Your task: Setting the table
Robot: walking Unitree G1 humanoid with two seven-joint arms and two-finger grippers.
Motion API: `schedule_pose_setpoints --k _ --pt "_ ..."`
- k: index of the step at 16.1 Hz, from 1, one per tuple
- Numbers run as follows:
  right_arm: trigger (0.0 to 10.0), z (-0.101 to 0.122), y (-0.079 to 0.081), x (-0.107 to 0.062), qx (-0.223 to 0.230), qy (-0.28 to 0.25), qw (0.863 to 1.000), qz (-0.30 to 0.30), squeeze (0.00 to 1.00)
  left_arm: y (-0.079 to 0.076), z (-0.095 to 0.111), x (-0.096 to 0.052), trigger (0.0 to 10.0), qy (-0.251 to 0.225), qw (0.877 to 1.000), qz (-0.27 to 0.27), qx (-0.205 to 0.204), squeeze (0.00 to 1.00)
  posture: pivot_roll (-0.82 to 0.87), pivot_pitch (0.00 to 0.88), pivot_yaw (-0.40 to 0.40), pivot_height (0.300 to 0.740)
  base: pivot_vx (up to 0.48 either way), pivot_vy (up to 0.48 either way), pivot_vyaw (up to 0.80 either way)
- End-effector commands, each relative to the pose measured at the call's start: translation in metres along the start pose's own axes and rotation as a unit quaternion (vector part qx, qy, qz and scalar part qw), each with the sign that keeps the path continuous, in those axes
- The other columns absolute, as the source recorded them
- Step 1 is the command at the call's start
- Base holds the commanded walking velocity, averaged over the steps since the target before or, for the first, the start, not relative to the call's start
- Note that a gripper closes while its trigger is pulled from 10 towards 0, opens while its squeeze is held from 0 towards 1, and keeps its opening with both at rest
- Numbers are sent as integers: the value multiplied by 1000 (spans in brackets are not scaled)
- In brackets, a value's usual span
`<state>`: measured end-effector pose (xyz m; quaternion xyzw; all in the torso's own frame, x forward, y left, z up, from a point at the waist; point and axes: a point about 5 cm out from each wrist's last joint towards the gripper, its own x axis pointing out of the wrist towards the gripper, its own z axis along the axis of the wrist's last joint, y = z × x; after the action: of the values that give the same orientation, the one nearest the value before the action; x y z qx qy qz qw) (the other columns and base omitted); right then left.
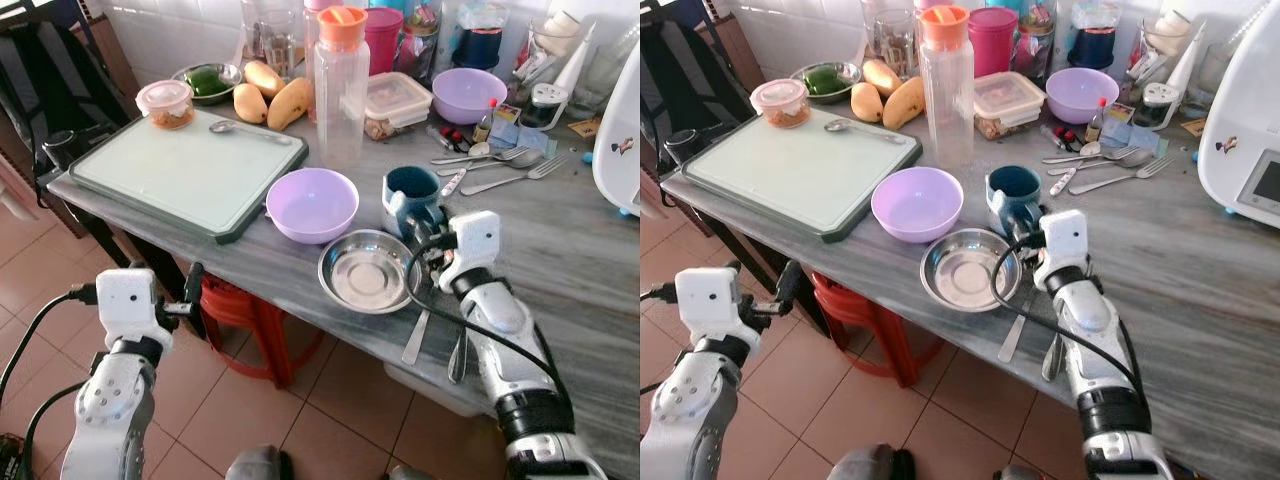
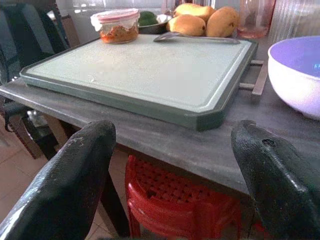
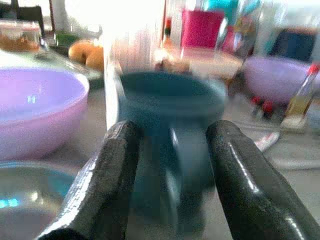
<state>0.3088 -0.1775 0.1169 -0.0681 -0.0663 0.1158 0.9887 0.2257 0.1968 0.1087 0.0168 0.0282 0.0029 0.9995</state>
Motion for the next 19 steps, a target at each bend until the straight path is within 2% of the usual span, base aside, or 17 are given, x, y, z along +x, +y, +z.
schedule_pose_setpoints --k 1,8,10,11,13,14,15,16,19 --pt "10000 8 -2 -2 -11 -18 1000 -7 1000 -1 -1 2 10000 1 1000 1 1 0 83 11 45 740 0 0 0" --pt "10000 21 -5 -25 -15 -38 998 -57 1000 -10 -4 10 10000 5 1000 10 -10 0 53 0 41 740 0 0 0" --pt "10000 36 -9 -39 -51 -68 991 -107 1000 -13 -4 14 10000 9 999 30 -12 0 35 0 29 740 0 0 0" --pt "10000 38 -5 -48 -56 -65 989 -123 1000 -13 -7 17 10000 10 999 37 -4 0 25 0 29 740 0 0 0" --pt "10000 35 0 -52 -48 -55 990 -123 1000 -16 -6 23 10000 3 1000 31 -2 0 17 0 29 740 0 0 0" --pt "10000 34 3 -53 -46 -49 990 -122 894 -19 -5 26 10000 -1 1000 26 -5 0 12 0 29 740 0 0 0" --pt "10000 33 5 -53 -44 -45 991 -119 176 -21 -4 29 10000 -2 1000 23 -7 0 7 0 27 740 -244 0 0" --pt "10000 34 8 -53 -41 -38 992 -117 0 -23 -4 32 10000 -3 1000 24 -8 0 1 0 28 740 0 0 0" --pt "10000 34 9 -53 -42 -33 992 -113 0 -26 -3 38 10000 -10 1000 24 -9 0 -2 0 25 740 0 0 0"
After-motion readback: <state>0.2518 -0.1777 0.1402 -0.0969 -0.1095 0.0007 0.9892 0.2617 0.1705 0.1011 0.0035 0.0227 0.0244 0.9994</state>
